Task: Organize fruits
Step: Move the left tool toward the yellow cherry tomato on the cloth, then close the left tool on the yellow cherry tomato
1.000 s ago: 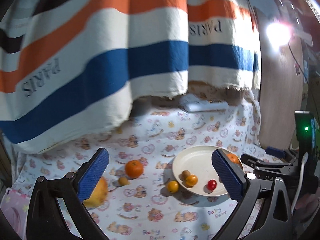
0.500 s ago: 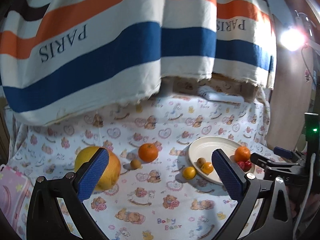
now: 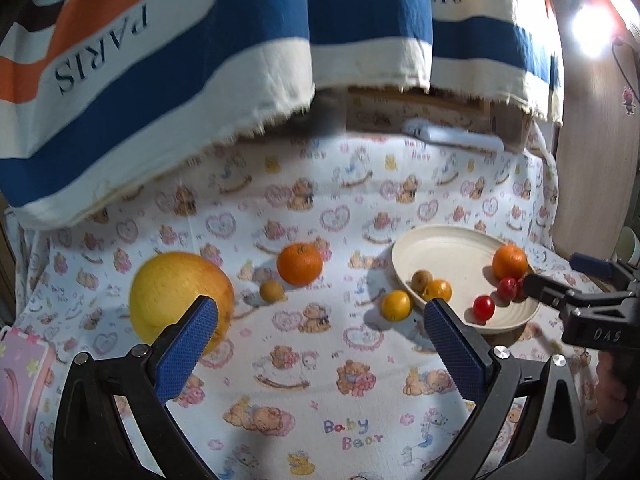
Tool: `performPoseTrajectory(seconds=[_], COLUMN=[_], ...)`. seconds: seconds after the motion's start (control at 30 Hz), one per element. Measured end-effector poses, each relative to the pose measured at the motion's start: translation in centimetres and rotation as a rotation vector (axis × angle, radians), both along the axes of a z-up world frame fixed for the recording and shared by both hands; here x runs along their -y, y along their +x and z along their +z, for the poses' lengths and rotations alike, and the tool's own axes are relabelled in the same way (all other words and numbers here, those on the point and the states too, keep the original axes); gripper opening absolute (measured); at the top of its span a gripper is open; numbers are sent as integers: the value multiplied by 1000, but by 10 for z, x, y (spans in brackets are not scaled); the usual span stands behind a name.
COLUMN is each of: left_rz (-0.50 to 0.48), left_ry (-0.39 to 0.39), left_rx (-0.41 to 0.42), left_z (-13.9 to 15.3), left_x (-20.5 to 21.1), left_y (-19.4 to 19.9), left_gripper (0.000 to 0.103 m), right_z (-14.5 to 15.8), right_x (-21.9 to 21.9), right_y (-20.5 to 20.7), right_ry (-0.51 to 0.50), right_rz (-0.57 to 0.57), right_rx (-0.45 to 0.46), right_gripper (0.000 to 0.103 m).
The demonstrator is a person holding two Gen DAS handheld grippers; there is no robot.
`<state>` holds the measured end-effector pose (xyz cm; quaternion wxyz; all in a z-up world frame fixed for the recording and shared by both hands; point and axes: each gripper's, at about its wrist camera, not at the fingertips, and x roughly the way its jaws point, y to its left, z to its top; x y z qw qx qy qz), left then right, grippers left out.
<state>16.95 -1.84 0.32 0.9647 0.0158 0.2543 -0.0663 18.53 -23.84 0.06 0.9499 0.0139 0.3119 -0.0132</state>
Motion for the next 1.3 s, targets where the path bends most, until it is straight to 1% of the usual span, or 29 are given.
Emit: performPoseTrajectory(seconds=[0.07,0.2,0.23,0.27,0.3,0.33,0.37,0.43,0.5,0.53,0.57,0.63,0.67,0.7,0.73,0.8,0.83,0.9,1.1,1.2,1.3], left_rz=[-7,-30,-41,-55,-64,-72,-92,-124,-115,-111,-116,-123,-126,-134,-141,-145,-152,-165,-154,-191,-201], left_ry=[-11,-39,-45,-53,-55,-58,-79,-146,-187,-204,-216,-232,-233,-220,-188,-86,-45,-10,33,25,42], left_rx=[-28,-146,-179,-206,-237,-276,-306,-365,-412,-434,-451,-475,-482,-487,-490,-498,-505,-514,-507,-539,-520], left_z=[-1,-7,-9,-10,-10,-11,-12,-14,-15,-16,-16,-17,-17,-18,-18,-22,-25,-28,-33,-43,-46], left_x=[-1,-2,-1,-1,1,3,4,4,6,8,11,17,21,25,32,46,52,59,64,68,70], left_y=[3,17,21,24,28,34,38,48,58,64,68,76,78,80,80,81,81,81,92,101,104], left_gripper=[102,102,101,97,88,75,70,60,54,52,52,46,45,45,45,45,42,36,36,33,33], right_z=[0,0,-1,-2,-2,-3,-3,-3,-3,-3,-3,-2,-2,-1,0,1,2,4,4,4,5], right_x=[1,2,2,3,2,2,1,0,-1,0,0,1,2,3,5,8,9,9,5,4,5], right_y=[1,2,3,3,4,4,4,4,5,5,5,6,6,6,6,5,5,4,3,3,2], right_ry=[-7,-8,-7,-7,-9,-12,-17,-29,-29,-28,-30,-33,-31,-27,-22,-11,-6,-9,-35,-40,-39], right_rz=[-4,-13,-14,-12,-9,-4,-1,8,20,21,18,11,8,3,-1,-7,-6,-6,0,-1,3], right_rx=[3,6,4,3,1,2,4,3,-1,0,0,1,0,1,3,8,9,14,23,21,31], right_gripper=[102,102,102,102,102,102,102,102,102,102,102,101,101,101,101,101,101,101,101,101,101])
